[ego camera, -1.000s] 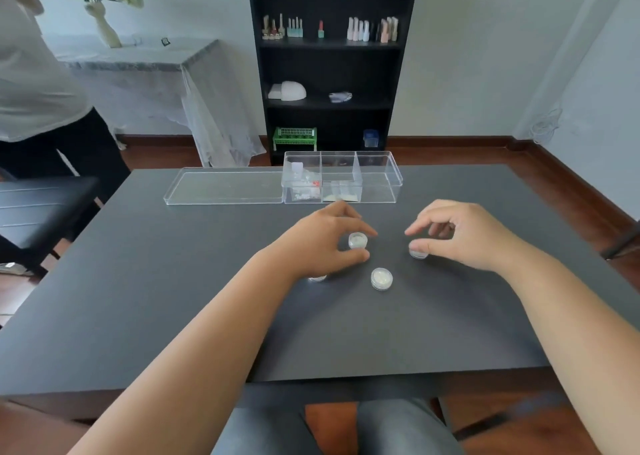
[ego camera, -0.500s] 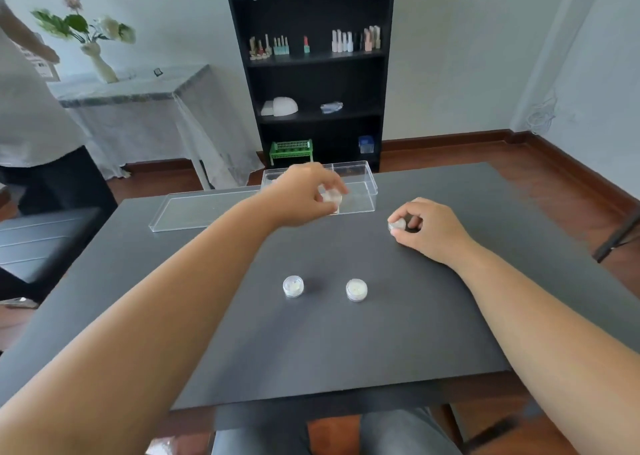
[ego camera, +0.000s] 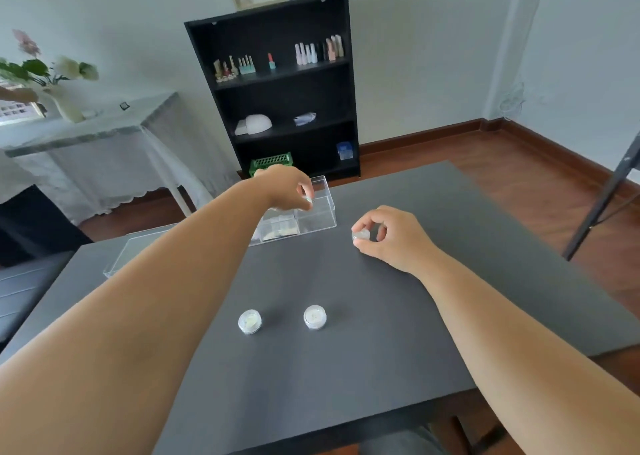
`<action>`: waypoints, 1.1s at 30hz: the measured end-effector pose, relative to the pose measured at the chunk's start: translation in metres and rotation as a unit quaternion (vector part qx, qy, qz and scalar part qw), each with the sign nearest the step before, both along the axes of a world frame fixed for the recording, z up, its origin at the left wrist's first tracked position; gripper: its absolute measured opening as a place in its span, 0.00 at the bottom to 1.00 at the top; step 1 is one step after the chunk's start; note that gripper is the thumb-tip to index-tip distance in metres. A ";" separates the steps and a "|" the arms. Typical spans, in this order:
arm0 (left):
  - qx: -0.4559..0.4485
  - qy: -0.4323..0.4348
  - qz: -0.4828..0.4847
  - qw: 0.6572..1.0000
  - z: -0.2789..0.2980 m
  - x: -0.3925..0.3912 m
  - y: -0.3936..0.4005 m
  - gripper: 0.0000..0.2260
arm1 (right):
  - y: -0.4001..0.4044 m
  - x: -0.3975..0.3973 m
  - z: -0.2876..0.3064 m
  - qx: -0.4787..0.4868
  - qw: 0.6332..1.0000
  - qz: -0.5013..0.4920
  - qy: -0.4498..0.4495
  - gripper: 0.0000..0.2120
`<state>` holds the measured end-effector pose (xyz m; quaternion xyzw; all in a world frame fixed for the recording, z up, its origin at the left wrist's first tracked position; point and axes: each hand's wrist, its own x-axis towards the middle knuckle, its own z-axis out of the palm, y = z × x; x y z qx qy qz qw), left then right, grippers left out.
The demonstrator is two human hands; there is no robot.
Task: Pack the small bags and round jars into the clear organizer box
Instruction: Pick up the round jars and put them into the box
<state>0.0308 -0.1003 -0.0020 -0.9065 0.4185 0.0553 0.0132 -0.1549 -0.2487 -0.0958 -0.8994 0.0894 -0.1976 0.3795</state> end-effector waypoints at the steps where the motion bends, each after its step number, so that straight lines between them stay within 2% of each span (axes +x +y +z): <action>1: 0.015 -0.009 0.000 1.000 -0.002 0.001 -0.003 0.07 | 0.000 0.000 0.000 0.001 1.000 0.002 0.000 0.06; 8: 0.113 -0.060 0.013 0.992 -0.011 0.006 -0.014 0.07 | -0.002 0.001 -0.001 0.012 1.000 0.008 -0.002 0.06; 13: 0.118 -0.061 0.043 0.990 -0.013 0.007 -0.014 0.16 | -0.002 0.000 0.001 0.012 1.000 0.007 -0.003 0.06; 17: 0.122 -0.056 0.054 0.989 -0.014 0.006 -0.011 0.17 | -0.002 0.000 0.001 0.006 1.000 0.002 -0.001 0.06; 21: 0.084 -0.052 0.051 0.994 -0.015 0.003 -0.007 0.16 | -0.003 -0.001 0.001 0.006 1.000 -0.009 0.000 0.06; 25: -0.004 -0.060 0.031 0.998 -0.008 -0.007 0.003 0.12 | -0.003 -0.002 0.001 0.039 0.999 -0.016 -0.014 0.07; 27: -0.092 -0.077 0.027 0.992 -0.005 -0.014 0.013 0.11 | -0.004 -0.003 0.002 0.070 0.997 -0.025 -0.027 0.08; 30: -0.286 -0.060 0.066 0.954 -0.011 -0.033 0.041 0.10 | -0.004 -0.004 0.007 0.124 0.990 -0.049 -0.037 0.08; 33: -0.401 -0.033 0.085 0.912 -0.034 -0.057 0.081 0.08 | -0.001 -0.002 0.014 0.137 0.988 -0.063 -0.045 0.09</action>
